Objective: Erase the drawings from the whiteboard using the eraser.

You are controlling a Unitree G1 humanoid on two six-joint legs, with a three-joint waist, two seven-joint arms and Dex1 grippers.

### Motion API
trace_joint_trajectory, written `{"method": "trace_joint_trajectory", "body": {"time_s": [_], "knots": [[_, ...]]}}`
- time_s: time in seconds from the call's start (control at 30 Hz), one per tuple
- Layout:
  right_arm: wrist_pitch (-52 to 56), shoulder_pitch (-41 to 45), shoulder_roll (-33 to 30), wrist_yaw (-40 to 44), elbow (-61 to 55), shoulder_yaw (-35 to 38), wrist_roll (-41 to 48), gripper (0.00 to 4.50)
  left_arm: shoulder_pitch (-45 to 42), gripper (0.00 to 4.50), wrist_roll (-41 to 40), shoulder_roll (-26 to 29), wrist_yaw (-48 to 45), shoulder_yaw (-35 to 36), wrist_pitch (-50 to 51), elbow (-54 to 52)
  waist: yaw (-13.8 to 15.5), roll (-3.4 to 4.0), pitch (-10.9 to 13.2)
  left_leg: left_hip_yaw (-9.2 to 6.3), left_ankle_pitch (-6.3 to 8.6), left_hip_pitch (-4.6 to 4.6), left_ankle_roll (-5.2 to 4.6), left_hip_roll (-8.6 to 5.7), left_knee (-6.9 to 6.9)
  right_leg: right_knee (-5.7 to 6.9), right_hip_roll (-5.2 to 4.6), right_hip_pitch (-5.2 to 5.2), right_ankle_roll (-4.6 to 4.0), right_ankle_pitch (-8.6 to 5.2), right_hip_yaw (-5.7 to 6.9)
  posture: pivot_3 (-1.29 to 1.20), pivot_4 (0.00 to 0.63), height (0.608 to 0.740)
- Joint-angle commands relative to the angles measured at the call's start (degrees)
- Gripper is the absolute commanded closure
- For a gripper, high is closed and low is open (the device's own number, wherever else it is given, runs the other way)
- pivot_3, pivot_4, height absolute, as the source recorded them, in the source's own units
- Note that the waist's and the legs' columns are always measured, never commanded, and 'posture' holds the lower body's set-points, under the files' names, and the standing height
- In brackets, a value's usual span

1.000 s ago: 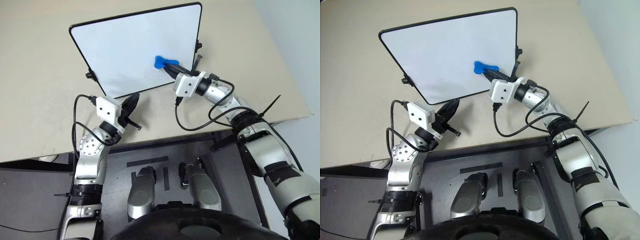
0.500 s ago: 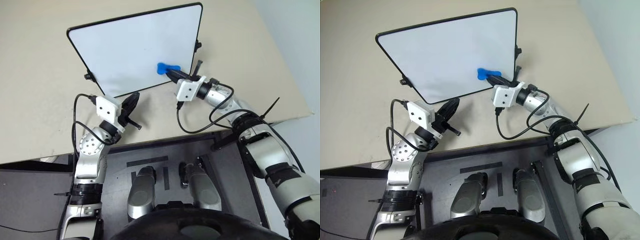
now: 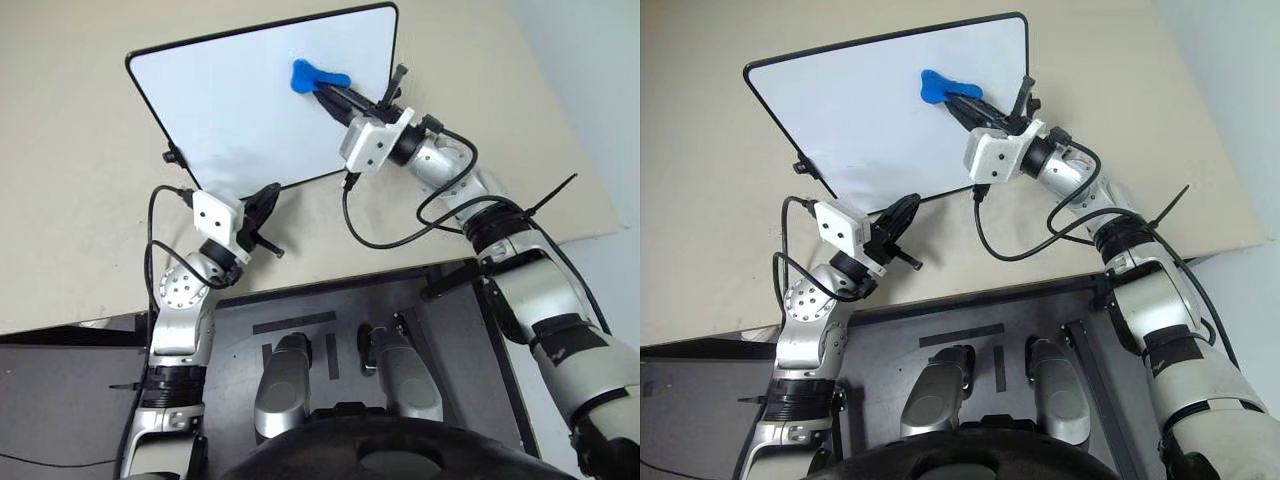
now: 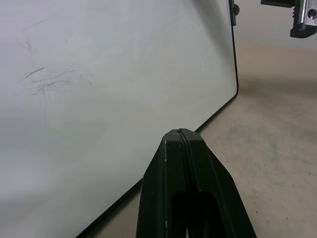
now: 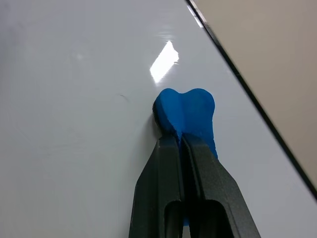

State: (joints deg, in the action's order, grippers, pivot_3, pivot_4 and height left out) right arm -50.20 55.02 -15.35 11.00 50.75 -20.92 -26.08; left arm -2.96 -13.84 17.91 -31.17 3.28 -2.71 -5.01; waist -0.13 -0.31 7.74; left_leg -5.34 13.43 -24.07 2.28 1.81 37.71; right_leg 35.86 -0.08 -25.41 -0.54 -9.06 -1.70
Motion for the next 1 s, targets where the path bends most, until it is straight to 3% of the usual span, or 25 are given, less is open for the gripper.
{"method": "trace_joint_trajectory", "body": {"time_s": [0.03, 0.33, 0.7, 1.0], "knots": [[1.1, -1.6, 1.1, 3.8, 0.6, -2.0, 0.2, 4.49, -0.6, 4.5, -0.3, -0.1, -0.4, -0.3, -1.1, -1.0, 0.0, 0.0, 0.0, 0.0, 0.0, 0.01, 0.0, 0.0, -0.02, 0.0, 0.0, -0.01, -0.01, -0.01, 0.0, 0.0, 0.15, 0.74], [2.8, -3.5, 1.8, 5.9, 0.5, -2.5, 0.0, 4.49, -1.2, 4.5, -0.3, -0.2, -0.8, -0.4, -1.2, -0.5, 0.1, 0.0, 0.0, 0.0, 0.14, 0.01, 0.24, 0.0, 0.0, 0.05, -0.01, -0.01, -0.05, 0.02, 0.0, 0.0, 0.15, 0.74], [2.0, 1.8, 1.4, -5.5, -3.3, 1.1, -1.7, 4.49, -1.7, 4.5, -0.3, -0.1, -1.2, -0.1, -1.1, -0.1, 0.0, 0.01, 0.0, -0.01, 0.12, 0.01, 0.21, 0.0, -0.01, 0.09, -0.01, -0.06, -0.08, 0.05, 0.01, 0.0, 0.15, 0.74], [1.5, -2.2, 0.8, 0.4, -4.0, -1.4, -0.5, 4.49, -1.5, 4.5, -0.2, 0.0, -1.1, 0.0, -1.1, -0.4, 0.1, -0.01, 0.0, -0.01, 0.06, -0.01, 0.1, 0.0, 0.01, 0.05, 0.0, -0.05, -0.07, 0.04, 0.01, 0.0, 0.15, 0.74]]}}
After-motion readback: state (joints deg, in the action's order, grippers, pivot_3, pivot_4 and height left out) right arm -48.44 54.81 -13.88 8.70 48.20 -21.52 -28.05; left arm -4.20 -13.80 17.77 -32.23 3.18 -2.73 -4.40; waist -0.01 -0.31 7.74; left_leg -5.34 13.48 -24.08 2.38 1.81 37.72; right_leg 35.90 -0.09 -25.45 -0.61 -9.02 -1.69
